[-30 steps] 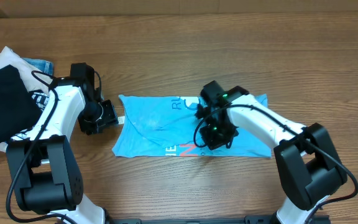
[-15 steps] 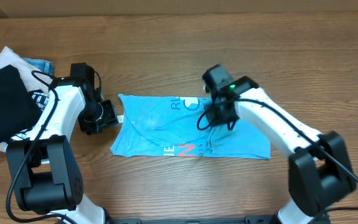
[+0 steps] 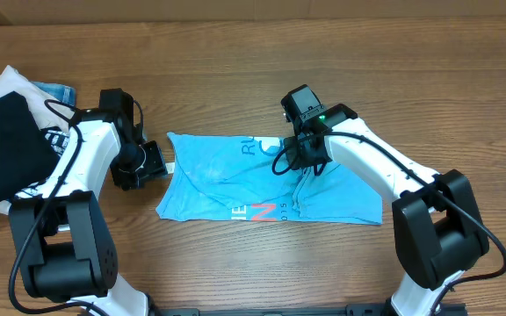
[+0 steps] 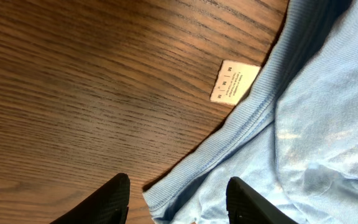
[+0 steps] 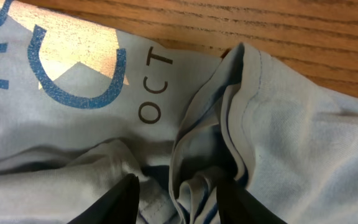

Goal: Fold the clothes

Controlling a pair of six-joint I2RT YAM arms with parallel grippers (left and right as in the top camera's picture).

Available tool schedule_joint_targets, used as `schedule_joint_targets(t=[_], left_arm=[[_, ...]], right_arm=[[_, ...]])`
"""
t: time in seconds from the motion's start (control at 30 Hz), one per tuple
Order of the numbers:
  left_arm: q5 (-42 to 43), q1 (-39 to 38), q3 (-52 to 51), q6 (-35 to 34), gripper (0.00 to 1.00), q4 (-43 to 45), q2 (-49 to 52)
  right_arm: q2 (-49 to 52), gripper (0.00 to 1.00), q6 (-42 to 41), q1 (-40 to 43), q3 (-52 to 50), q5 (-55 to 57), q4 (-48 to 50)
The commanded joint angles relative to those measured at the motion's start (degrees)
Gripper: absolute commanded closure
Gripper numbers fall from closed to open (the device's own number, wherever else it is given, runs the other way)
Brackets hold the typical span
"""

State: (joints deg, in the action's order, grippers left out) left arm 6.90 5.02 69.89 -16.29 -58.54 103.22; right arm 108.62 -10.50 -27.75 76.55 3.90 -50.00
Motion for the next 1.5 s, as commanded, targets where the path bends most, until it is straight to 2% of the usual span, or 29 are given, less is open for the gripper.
schedule_joint_targets(t=[0.0,0.17,0.47,0.7,0.87,0.9,0.93,0.97,1.03,1.1,1.17,1.3,1.33,1.37,1.47], left_arm=[[0.2,0.2,1.1,0.9,0.46,-0.2,0.6],[0.2,0.2,1.1,0.9,0.47,-0.2,0.6],[0.2,0.2,1.1,0.9,0.46,-0.1,0.6],[0.2,0.2,1.1,0.9,0.46,-0.1,0.6],[0.2,0.2,1.1,0.9,0.46,-0.2,0.6],[0.2,0.2,1.1,0.9,0.46,-0.2,0.6],[0.2,0.2,1.1,0.9,0.46,-0.2,0.6],[0.2,0.2,1.1,0.9,0.46,-0.2,0.6],[0.2,0.2,1.1,0.9,0.46,-0.1,0.6],[0.2,0.2,1.1,0.9,0.46,-0.1,0.6],[0.2,0.2,1.1,0.9,0.46,-0.1,0.6],[0.2,0.2,1.1,0.9,0.46,-0.2,0.6],[0.2,0.2,1.1,0.9,0.46,-0.1,0.6],[0.2,0.1,1.1,0.9,0.46,0.1,0.6],[0.2,-0.1,1.1,0.9,0.46,0.0,0.6]], right_arm=[[2.2,0.56,-2.3,0.5,0.3,3.4,0.5],[2.6,0.56,-3.0,1.6,0.4,5.8,2.7],[-1.7,0.56,-2.6,2.3,3.4,5.5,-1.6],[-1.0,0.56,-3.1,2.8,-4.3,4.8,3.0],[-1.0,0.57,-3.1,2.8,-5.8,0.2,5.4],[-1.0,0.69,-3.0,2.8,-5.8,-0.4,6.1],[-1.0,0.75,-3.0,2.8,-5.8,-0.6,6.4],[-1.0,0.84,-3.0,2.7,-5.7,-0.6,7.0],[-1.0,0.87,-2.6,2.7,-5.6,-1.2,8.2],[-1.0,0.89,1.0,2.7,-5.6,-5.9,9.7],[-1.0,0.89,4.6,2.7,-5.6,-11.5,11.0],[-1.0,0.87,6.3,2.7,-5.7,-14.6,10.0],[-1.0,0.79,6.3,2.7,-5.7,-14.5,9.9],[-1.0,0.63,6.3,2.7,-5.7,-14.5,10.1],[-1.1,0.6,6.0,2.8,-5.1,-13.9,10.1]])
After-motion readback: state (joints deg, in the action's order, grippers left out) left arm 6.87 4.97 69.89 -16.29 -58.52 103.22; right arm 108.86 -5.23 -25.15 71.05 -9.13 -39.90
